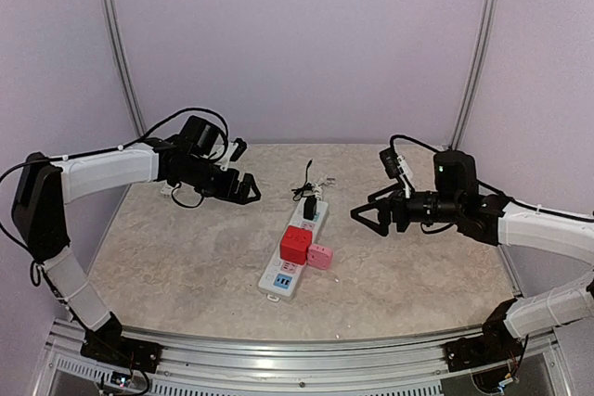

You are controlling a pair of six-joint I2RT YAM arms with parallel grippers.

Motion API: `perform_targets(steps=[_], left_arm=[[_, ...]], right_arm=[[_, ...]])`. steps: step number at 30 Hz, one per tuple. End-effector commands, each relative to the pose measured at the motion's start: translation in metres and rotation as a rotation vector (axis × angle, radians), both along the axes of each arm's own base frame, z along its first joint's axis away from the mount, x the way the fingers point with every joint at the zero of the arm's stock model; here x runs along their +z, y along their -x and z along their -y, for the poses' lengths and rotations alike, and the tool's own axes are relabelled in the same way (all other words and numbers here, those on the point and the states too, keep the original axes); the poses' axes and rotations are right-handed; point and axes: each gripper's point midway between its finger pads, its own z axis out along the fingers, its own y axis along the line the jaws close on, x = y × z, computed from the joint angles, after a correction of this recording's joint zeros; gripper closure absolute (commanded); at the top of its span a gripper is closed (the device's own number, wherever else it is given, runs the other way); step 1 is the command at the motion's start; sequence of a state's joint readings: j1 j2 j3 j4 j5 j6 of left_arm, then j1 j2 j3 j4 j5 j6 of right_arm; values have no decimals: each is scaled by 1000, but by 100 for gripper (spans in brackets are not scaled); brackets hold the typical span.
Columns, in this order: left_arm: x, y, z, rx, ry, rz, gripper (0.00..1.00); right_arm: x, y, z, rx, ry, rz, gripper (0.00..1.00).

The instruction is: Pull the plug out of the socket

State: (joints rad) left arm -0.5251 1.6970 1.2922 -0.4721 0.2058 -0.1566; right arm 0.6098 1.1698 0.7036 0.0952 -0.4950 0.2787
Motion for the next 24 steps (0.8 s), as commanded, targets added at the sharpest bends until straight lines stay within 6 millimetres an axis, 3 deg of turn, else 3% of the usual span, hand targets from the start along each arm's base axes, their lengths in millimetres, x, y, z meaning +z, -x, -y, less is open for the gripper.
perform_targets(steps=[1,7,15,24], left_arm=[[25,36,43,-94,194,-24,1],[15,71,79,-155,225,-74,1],[-9,85,112,-191,236,-139,3],[-38,91,122,-184,208,-204,6]], right_arm=[[-33,0,-11,40,138,75,4],[-68,7,-35,135,242,92,10],[-101,7,-52,210,295,109,17],[-120,10,-74,274,347,121,33]])
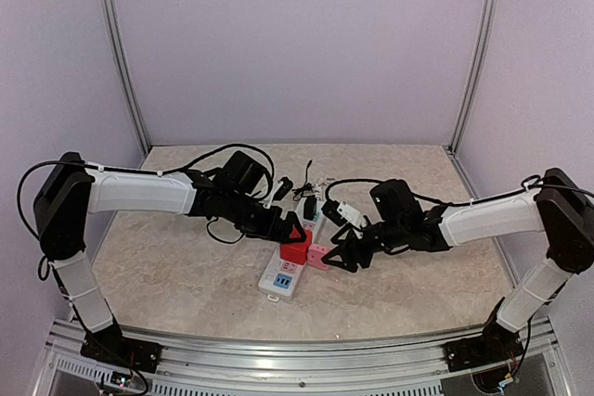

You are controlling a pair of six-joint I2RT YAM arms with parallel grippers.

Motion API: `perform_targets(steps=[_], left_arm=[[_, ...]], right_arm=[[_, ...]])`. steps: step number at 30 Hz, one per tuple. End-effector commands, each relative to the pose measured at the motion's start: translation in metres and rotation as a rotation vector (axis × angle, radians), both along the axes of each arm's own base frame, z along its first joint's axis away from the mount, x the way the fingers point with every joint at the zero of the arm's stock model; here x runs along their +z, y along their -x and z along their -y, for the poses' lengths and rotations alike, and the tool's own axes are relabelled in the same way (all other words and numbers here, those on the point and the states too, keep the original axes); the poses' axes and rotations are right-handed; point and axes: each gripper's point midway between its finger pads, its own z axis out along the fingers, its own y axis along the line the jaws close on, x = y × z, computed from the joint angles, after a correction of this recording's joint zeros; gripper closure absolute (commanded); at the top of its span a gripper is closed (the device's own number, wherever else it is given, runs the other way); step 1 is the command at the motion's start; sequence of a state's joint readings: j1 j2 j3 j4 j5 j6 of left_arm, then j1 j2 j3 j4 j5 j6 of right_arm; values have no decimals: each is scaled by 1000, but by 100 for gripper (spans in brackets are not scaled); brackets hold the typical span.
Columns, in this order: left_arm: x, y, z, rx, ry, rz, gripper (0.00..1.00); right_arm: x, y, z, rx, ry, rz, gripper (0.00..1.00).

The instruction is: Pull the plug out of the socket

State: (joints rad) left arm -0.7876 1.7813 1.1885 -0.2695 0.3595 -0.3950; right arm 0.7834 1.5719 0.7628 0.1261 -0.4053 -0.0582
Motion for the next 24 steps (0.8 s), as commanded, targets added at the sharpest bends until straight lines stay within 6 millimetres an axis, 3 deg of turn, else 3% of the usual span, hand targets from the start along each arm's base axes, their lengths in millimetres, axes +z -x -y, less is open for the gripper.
perform_targets(steps=[1,7,16,24], left_arm=[[4,-2,10,4,33,-8,6],[-3,1,14,-5,28,-31,7],[-15,7,20,-16,-3,-52,9],[-26,5,16,0,-42,-67,14]], right_arm=[[1,-6,-17,37,6,46,35],[-6,-9,-26,54,12,51,51],[-15,-5,-33,73,8,37,63],[-24,-1,-31,76,47,17,99]])
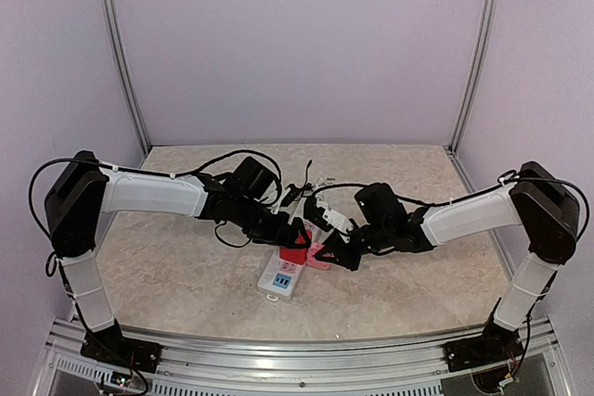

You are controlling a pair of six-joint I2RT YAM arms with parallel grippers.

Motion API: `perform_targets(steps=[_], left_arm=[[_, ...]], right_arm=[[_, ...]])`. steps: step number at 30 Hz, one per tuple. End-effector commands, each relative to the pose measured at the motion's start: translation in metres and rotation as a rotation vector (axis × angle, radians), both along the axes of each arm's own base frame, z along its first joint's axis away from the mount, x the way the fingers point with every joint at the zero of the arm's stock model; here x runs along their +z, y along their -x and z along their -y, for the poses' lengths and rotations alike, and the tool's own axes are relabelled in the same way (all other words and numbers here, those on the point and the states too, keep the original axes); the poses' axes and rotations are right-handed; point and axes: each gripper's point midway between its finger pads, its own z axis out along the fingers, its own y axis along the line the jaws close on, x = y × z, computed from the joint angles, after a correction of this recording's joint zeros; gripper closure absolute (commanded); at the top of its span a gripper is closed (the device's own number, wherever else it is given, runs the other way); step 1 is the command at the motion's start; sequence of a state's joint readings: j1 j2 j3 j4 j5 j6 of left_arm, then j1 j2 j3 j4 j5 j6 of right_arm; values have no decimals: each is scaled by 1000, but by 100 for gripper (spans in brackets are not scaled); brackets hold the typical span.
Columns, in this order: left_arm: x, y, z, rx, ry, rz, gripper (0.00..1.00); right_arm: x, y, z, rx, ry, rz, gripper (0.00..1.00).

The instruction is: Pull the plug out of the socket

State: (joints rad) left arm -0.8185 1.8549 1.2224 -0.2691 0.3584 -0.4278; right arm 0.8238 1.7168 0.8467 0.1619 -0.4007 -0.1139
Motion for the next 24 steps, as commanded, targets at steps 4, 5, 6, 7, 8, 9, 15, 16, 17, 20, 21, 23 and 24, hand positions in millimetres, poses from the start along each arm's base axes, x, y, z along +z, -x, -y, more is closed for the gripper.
perform_targets(steps=[4,5,6,7,8,9,15,16,17,20,21,23,24], left_arm=[[-12,-1,-4,15,-31,-34,19],[-14,-2,-6,18,-36,-37,19],[-15,-2,-8,22,-41,-39,19],[-17,-3,-10,28,-46,-43,20],[-17,-3,-12,32,-49,-45,20],[-18,-4,-13,37,-49,-47,21],[-22,-8,-22,59,-62,-57,24],[-23,-8,-23,58,-64,-58,24],[-24,-8,-24,59,-66,-60,25],[-28,-8,-25,60,-74,-68,26],[-29,-8,-25,60,-74,-68,26],[-30,-8,-27,62,-77,-69,27],[-31,-9,-27,65,-79,-69,27]], right_arm=[[-3,4,1,-4,20,-9,100],[-4,5,2,-5,25,-10,100],[-5,5,3,-8,29,-12,100],[-6,6,4,-9,32,-12,100],[-7,6,6,-12,36,-14,100],[-9,7,7,-14,41,-16,100],[-13,12,16,-29,55,-21,100],[-15,13,18,-32,62,-22,100],[-14,13,19,-34,63,-19,100],[-17,15,24,-42,76,-20,100],[-18,15,26,-45,80,-19,100],[-21,15,28,-50,93,-20,100],[-23,15,29,-54,100,-21,100]])
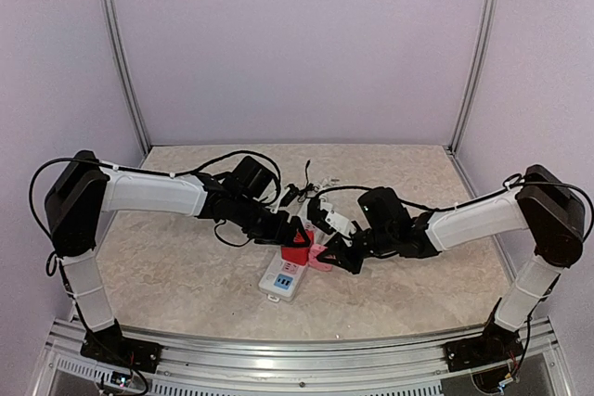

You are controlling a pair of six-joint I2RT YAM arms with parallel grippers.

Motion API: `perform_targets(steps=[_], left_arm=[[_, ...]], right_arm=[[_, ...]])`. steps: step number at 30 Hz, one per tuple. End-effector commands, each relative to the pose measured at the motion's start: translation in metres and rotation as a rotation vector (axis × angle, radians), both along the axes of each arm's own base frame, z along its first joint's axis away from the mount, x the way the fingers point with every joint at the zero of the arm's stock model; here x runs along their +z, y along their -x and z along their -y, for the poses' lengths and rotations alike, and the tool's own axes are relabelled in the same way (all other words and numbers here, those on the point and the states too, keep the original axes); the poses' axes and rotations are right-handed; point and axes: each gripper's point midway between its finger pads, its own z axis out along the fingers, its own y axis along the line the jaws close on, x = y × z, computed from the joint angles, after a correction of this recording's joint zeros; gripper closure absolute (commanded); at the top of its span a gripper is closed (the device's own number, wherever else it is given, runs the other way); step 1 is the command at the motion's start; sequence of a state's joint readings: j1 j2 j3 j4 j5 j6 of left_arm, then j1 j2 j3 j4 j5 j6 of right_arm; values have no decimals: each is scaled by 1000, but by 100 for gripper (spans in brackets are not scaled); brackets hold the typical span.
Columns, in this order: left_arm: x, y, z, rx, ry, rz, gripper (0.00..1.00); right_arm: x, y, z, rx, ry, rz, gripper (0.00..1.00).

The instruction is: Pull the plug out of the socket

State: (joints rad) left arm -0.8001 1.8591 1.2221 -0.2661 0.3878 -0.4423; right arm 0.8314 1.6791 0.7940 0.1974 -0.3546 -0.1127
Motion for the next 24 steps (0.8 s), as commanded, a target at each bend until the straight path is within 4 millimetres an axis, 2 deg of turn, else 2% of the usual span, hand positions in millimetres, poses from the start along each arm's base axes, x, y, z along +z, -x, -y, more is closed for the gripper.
perform_targets(steps=[1,4,9,12,17,24], left_arm=[[-31,-5,-25,53,-98,-44,27],[-31,-4,-23,42,-103,-35,28],[-23,6,-3,-32,-132,22,25],[-31,10,1,-40,-150,6,26],[-43,11,-7,-22,-183,-7,27],[-65,8,-27,7,-297,-18,29]], right_arm=[[-24,14,22,-30,101,-60,100],[-30,13,25,-45,121,-68,100],[-30,11,19,-42,106,-85,100],[-28,9,17,-41,99,-85,100],[-25,10,19,-46,99,-82,100],[-32,15,29,-71,121,-99,100]])
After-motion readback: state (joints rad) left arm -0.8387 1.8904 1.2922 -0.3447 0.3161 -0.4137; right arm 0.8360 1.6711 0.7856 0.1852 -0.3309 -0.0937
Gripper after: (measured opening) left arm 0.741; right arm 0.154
